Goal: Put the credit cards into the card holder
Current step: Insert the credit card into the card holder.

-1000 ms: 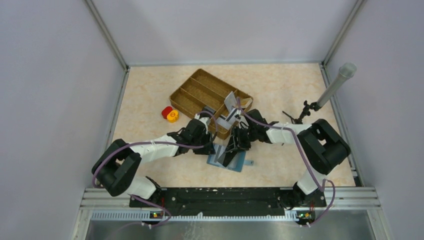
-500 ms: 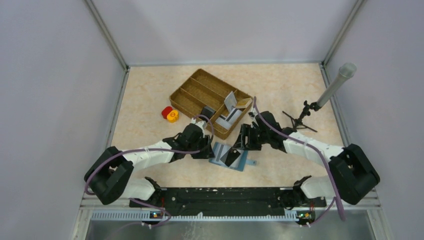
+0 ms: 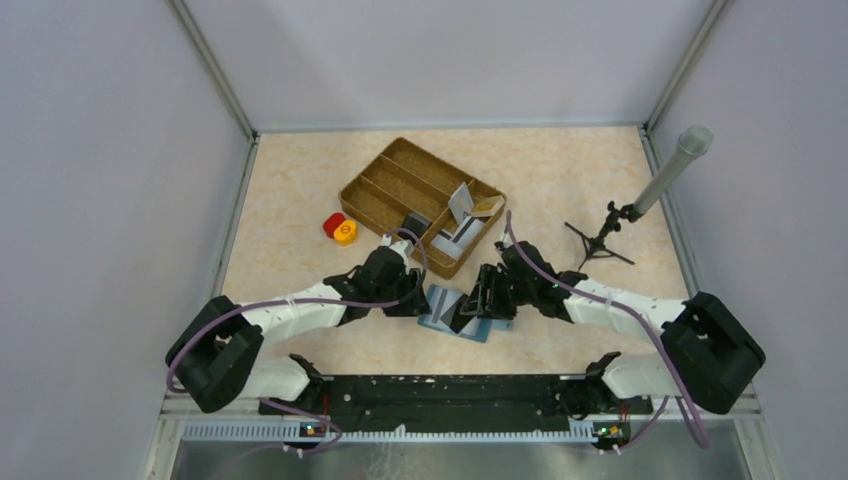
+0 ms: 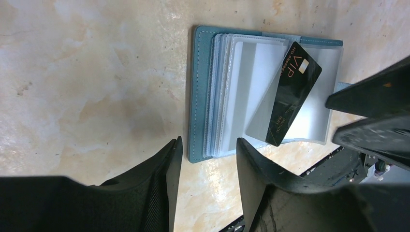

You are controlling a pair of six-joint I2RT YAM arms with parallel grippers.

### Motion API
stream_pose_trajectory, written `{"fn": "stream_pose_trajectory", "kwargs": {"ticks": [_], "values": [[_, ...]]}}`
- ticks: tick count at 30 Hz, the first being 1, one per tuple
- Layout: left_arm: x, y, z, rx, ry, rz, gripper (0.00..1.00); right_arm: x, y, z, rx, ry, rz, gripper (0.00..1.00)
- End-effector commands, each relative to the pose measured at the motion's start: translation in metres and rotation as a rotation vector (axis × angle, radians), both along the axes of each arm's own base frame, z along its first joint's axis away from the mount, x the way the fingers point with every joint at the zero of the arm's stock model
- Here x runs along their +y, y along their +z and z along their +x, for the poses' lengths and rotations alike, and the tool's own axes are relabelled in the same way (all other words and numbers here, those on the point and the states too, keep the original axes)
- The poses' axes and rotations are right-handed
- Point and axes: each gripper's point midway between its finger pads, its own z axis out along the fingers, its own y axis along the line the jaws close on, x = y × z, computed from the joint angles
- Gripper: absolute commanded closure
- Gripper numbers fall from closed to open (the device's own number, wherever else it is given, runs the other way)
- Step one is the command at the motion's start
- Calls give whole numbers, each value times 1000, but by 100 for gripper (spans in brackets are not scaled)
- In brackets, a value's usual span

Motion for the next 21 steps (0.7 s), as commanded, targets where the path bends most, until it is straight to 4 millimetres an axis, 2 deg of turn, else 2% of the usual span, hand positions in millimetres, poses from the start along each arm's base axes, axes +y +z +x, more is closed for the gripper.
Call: {"fn": "stream_pose_trajectory", "kwargs": {"ticks": [1,6,21], "values": [[-11,15,12,-59,3,-44,50,-2,-19,3,52,-96,-18,51],[-13,17,16,-69,3,-45,49,-10,-28,6,52,-143,-57,53],[-19,15,32,-99,13,-21,51,-9,-52,21,38,-154,-130,69]]}}
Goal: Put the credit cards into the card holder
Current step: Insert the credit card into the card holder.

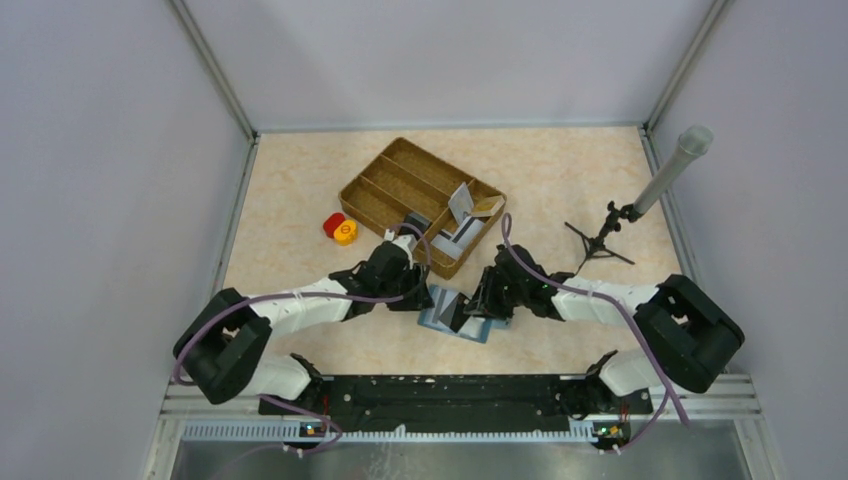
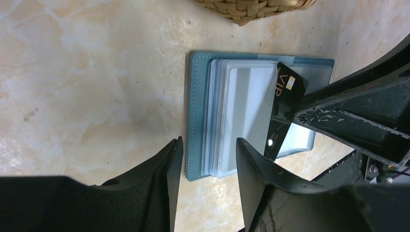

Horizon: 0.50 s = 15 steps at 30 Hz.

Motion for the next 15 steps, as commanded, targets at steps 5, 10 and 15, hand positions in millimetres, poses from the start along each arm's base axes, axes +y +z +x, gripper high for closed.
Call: {"fn": "stream_pose_trajectory", "kwargs": {"ticks": [5,10,15], "values": [[-19,9,23,-79,-15,-38,54,-4,-16,11,-28,-17,-75,70],[-23,6,23,-81,-29,-50,57,-1,-18,18,-48,-18,-81,72],[-23,1,24,-70,-25,-38,62,-3,-21,19,-51,-53,-67,76]]}}
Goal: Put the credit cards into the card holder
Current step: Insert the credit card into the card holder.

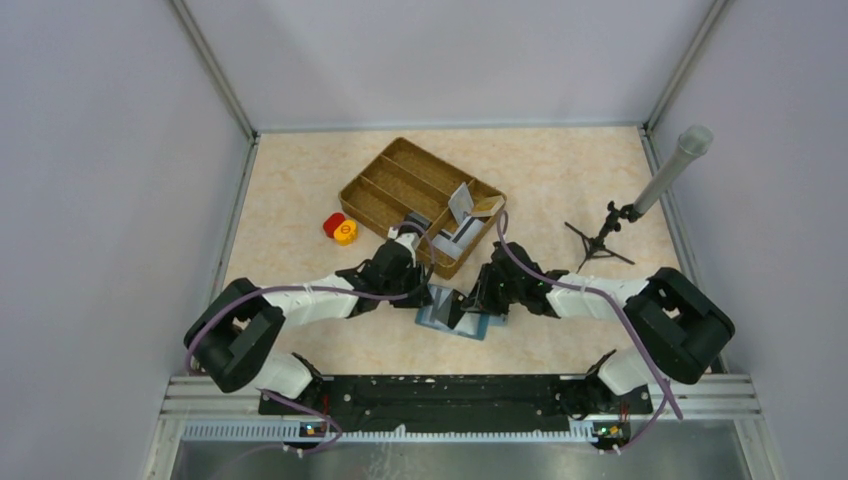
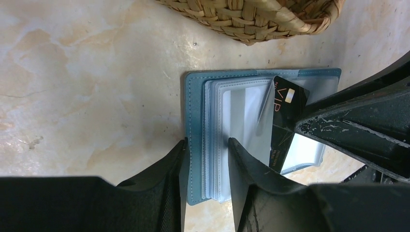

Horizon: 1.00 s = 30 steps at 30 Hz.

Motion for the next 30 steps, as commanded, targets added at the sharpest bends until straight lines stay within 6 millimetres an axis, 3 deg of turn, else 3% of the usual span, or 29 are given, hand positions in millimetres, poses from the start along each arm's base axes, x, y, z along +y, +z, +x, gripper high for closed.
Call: {"fn": "stream_pose_trajectory", "kwargs": {"ticks": [1,10,24,30], "values": [[-16,10,11,-38,-16,-49,62,-13,-21,7,-30,-63,-72,75],[-11,-1,8,-11,2,-19,71,-22,-28,-11,11,-193,30,70],[-8,0,5,-6,13,-23,74,-14,-17,-6,-84,-235,175,73],[-8,-1,5,-3,14,-24,74,-11,0,-2,-157,-242,253,74]]}}
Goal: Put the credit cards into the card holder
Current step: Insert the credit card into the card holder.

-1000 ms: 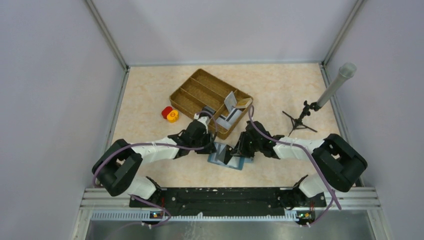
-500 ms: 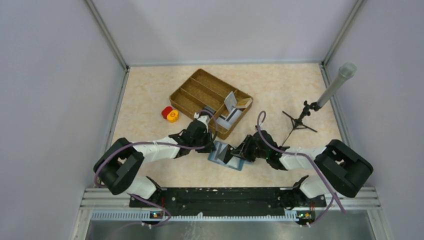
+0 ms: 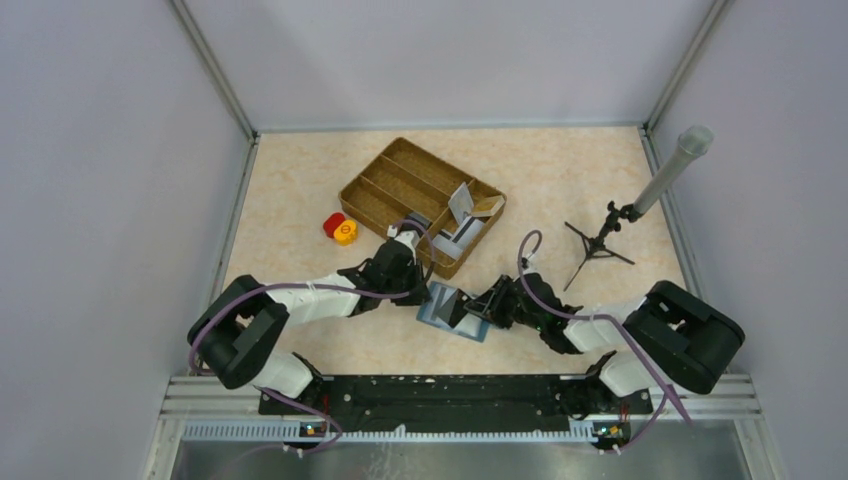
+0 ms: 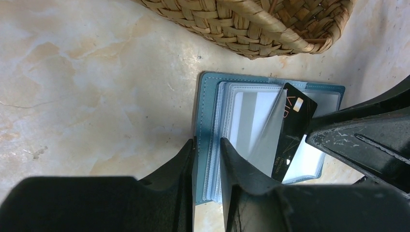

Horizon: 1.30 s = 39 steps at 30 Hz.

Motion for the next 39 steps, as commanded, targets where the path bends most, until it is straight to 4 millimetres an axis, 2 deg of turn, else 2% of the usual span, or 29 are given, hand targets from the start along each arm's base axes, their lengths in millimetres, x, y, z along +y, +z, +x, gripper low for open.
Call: {"fn": "stream_pose_trajectory", "kwargs": {"ticks": [1,16,28,35,39], "values": [[-8,1,-5,17,-18,-29,74,-5,1,1,-53,-17,-2,74],[-8,1,-6,24,-15,-32,74,-3,25,9,-191,-37,93,81],[-8,0,-6,28,-15,-31,74,3,29,12,-221,-27,120,87],[-9,-1,-6,32,-16,-29,74,9,25,11,-217,-7,134,87],[-8,-1,-6,30,-14,-26,74,10,20,11,-204,-11,139,91]]}}
